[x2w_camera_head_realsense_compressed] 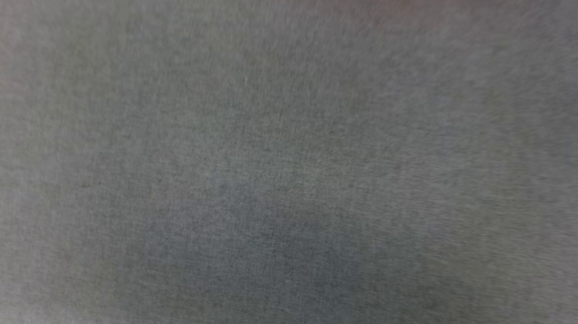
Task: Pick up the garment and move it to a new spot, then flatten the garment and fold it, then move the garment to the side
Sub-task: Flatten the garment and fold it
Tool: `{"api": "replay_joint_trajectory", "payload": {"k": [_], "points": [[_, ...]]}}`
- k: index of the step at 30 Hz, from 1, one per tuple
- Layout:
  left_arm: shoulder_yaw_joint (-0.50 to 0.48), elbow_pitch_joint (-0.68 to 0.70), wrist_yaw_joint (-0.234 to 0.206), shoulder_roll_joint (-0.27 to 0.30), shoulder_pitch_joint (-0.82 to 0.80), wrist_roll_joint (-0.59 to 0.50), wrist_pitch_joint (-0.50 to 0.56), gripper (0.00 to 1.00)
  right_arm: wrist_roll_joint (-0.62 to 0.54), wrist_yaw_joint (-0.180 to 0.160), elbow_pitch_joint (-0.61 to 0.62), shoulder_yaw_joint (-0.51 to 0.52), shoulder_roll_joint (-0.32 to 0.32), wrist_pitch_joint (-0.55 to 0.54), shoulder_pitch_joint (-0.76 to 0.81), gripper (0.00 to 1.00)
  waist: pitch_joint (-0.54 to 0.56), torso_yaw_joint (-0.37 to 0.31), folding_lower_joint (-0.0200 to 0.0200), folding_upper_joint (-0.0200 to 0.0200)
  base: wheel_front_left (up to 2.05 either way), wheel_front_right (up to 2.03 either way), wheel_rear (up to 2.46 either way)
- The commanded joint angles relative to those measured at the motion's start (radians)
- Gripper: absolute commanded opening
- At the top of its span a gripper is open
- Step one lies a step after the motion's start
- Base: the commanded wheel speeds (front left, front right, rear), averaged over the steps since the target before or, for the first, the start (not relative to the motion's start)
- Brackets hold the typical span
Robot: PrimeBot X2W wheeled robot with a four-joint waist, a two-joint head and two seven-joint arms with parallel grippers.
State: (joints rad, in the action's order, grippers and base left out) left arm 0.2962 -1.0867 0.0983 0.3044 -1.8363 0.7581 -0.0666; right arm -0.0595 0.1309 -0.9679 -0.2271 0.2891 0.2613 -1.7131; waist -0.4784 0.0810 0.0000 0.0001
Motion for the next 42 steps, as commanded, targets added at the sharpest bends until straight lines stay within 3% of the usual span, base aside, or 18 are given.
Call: {"api": "replay_joint_trajectory", "payload": {"k": [1,9,17,23,30,36,42], "points": [[0.003,-0.003,0.009,-0.003,-0.015,-0.005,-0.025,0.0,-0.017,0.0,0.016,0.019,0.001,0.004,0.0,0.0,-0.166,0.062,0.0,-0.0001,0.0,0.0,0.0],[0.023,-0.07,0.03,-0.043,0.033,0.013,-0.107,0.0,-0.113,0.0,0.035,0.09,-0.024,0.003,0.082,0.0,-0.234,0.105,0.0,-0.0001,0.0,0.0,0.0],[0.054,-0.083,0.033,-0.065,0.104,0.059,-0.09,0.0,-0.047,0.0,0.043,0.056,-0.03,0.003,0.159,0.0,-0.207,0.123,0.0,-0.0001,0.0,0.0,0.0],[0.115,-0.064,0.033,-0.042,0.207,0.082,-0.012,0.0,0.119,0.0,0.031,-0.031,-0.002,0.003,0.253,0.0,-0.113,0.131,0.0,-0.0001,0.0,0.0,0.0],[0.176,-0.034,0.033,-0.007,0.388,0.122,0.085,0.0,0.431,0.0,0.076,-0.119,0.041,-0.08,0.423,0.0,0.031,0.131,0.0,-0.0001,0.0,0.0,0.0],[0.246,0.035,0.033,0.039,0.58,0.13,0.142,0.0,0.627,0.0,0.239,-0.195,0.131,-0.21,0.637,0.0,0.157,0.124,0.0,-0.0001,0.0,0.0,0.0],[0.277,0.126,0.025,0.093,0.795,0.148,0.177,0.0,0.743,0.0,0.426,-0.229,0.221,-0.329,0.89,0.0,0.28,0.112,0.0,-0.0001,0.0,0.0,0.0]]}}
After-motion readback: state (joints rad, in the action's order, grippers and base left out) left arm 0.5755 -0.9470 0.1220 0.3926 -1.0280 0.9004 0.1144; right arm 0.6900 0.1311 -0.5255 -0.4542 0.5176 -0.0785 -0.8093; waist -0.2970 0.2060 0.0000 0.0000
